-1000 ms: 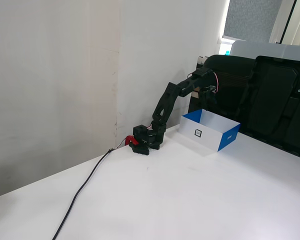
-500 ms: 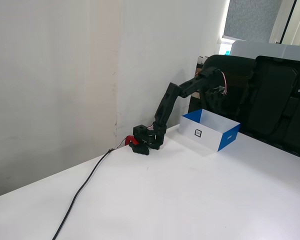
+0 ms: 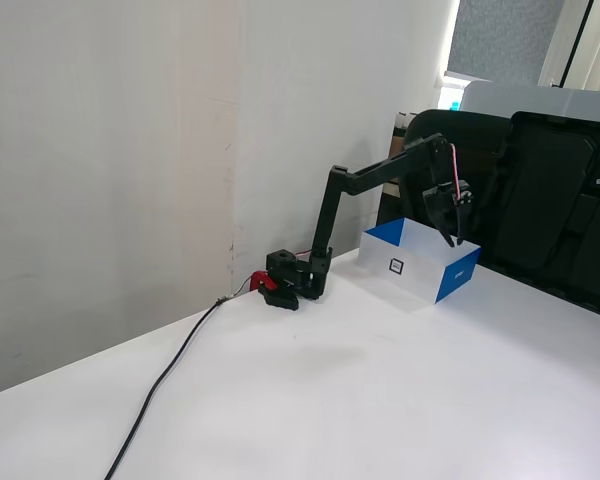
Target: Grasp the gray block and put it in the box.
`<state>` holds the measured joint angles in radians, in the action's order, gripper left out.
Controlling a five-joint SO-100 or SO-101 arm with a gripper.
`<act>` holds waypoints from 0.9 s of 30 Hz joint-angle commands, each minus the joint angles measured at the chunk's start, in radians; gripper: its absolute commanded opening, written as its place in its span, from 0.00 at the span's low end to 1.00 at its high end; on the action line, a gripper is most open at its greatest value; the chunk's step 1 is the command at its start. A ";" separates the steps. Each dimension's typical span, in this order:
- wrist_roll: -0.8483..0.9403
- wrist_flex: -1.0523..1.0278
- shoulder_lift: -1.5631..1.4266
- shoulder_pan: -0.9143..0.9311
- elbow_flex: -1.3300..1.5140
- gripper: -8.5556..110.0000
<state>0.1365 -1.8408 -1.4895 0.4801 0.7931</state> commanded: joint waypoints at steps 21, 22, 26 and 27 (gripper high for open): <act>-0.080 0.597 -0.746 -0.551 1.094 0.07; -0.083 0.618 -0.779 -0.552 1.135 0.07; -0.083 0.701 -0.907 -0.552 1.296 0.07; -0.084 0.724 -0.942 -0.557 1.341 0.07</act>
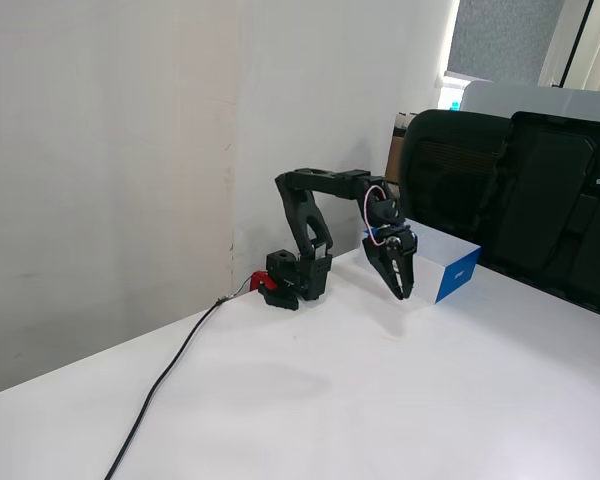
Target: Grasp the gray block and put it in the box.
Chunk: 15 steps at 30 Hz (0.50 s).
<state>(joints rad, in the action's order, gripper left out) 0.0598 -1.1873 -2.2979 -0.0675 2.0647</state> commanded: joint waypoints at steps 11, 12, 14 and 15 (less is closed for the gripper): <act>-0.021 0.249 -0.442 -0.057 0.480 0.07; -0.021 0.273 -0.462 -0.058 0.518 0.07; -0.021 0.318 -0.497 -0.063 0.597 0.07; -0.021 0.337 -0.517 -0.063 0.637 0.07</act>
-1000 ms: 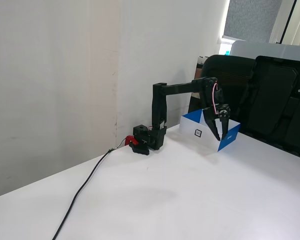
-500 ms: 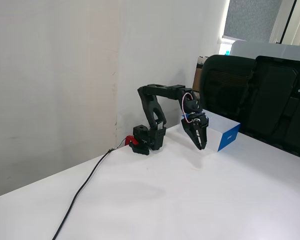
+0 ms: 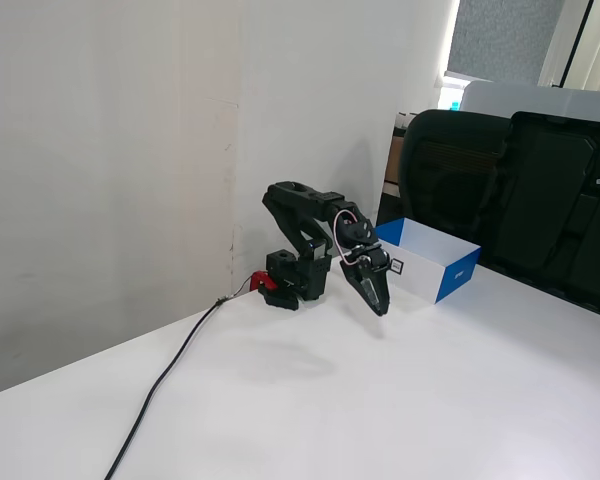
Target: Grasp the gray block and put it in the box.
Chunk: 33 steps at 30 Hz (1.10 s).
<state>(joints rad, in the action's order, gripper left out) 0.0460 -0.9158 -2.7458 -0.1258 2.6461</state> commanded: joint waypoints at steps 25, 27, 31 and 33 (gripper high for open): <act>0.014 -0.156 -0.649 0.049 0.462 0.08; 0.015 -0.172 -0.649 0.044 0.466 0.08; 0.015 -0.176 -0.649 0.034 0.482 0.08; 0.015 -0.173 -0.649 0.037 0.491 0.08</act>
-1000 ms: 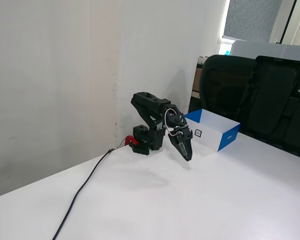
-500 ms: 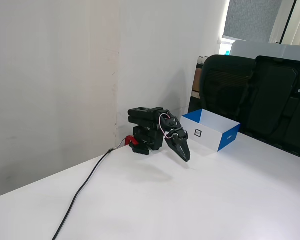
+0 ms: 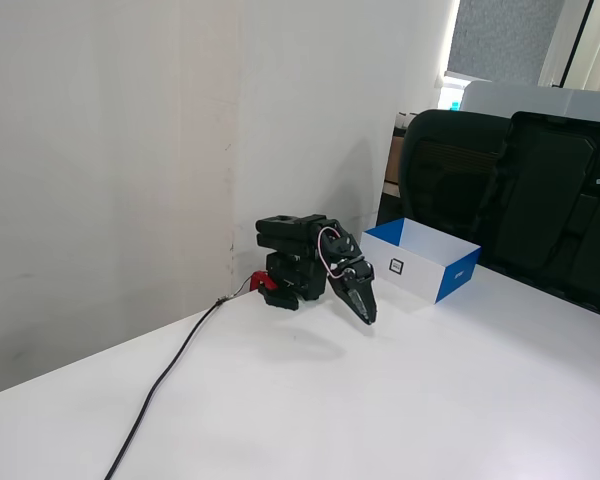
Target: Grasp the gray block and put it in the box.
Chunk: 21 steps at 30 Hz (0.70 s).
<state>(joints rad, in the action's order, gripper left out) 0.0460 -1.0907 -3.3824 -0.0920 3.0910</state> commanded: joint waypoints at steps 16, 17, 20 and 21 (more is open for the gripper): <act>0.006 0.002 -0.012 -0.011 0.046 0.08; 0.006 0.002 -0.012 -0.011 0.046 0.08; 0.006 0.002 -0.012 -0.011 0.046 0.07; 0.006 0.002 -0.012 -0.011 0.046 0.07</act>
<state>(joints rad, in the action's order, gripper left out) 0.0460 -1.0907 -3.3824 -0.0982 3.0910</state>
